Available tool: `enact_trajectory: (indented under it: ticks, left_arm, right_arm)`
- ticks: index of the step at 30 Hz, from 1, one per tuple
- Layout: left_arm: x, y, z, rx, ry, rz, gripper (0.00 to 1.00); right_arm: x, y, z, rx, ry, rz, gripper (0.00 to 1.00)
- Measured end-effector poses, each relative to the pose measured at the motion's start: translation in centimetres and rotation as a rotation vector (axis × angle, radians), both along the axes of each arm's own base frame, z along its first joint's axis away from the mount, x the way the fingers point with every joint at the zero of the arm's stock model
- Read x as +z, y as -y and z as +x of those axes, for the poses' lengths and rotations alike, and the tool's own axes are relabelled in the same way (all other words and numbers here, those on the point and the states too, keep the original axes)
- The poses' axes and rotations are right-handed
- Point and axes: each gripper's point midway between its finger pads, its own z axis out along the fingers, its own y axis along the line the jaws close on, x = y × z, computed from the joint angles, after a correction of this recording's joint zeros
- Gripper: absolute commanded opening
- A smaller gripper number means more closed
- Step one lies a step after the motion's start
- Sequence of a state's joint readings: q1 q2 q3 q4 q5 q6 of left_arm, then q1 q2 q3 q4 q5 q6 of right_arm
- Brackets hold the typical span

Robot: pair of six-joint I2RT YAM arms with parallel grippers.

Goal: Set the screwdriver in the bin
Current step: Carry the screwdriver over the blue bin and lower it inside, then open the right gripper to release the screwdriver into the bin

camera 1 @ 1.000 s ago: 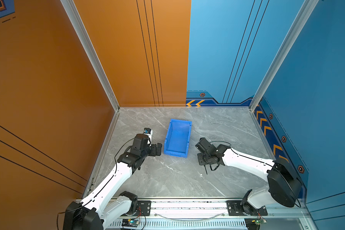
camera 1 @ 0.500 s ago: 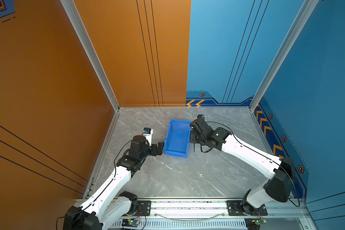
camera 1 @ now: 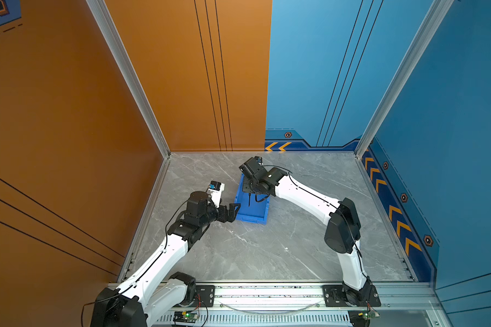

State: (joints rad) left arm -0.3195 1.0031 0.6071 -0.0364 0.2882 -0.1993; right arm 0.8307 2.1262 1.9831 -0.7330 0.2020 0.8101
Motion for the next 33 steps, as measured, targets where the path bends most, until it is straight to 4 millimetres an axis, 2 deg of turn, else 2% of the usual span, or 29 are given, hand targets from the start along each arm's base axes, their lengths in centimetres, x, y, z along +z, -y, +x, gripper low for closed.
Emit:
enact_trajectory:
  ticks: [5,10,22,26,33]
  left_arm:
    - [-0.5,0.5,-0.1,-0.018,-0.019,-0.001,0.98]
    - [-0.5,0.4,-0.1,-0.01,-0.018,-0.004,0.98]
    - [-0.3,-1.2,0.4,0.079,0.014,0.039,0.98]
    - [-0.3,-1.5,0.4,0.092,0.018,0.046,0.98]
    - [-0.3,-1.8,0.5,0.109,0.022,0.054,0.98]
  right_arm:
    - [-3.5,-0.4,1.2,-0.014,-0.035,-0.038,0.0]
    - [-5.6,-0.2,1.9,-0.031,-0.061,-0.064,0.0]
    - [-9.5,0.0,3.9,-0.069,-0.095,-0.088,0.0]
    - [-10.8,0.2,4.1,-0.077,-0.111,-0.101,0.03]
    - [-11.5,0.6,4.3,-0.084,-0.12,-0.111,0.11]
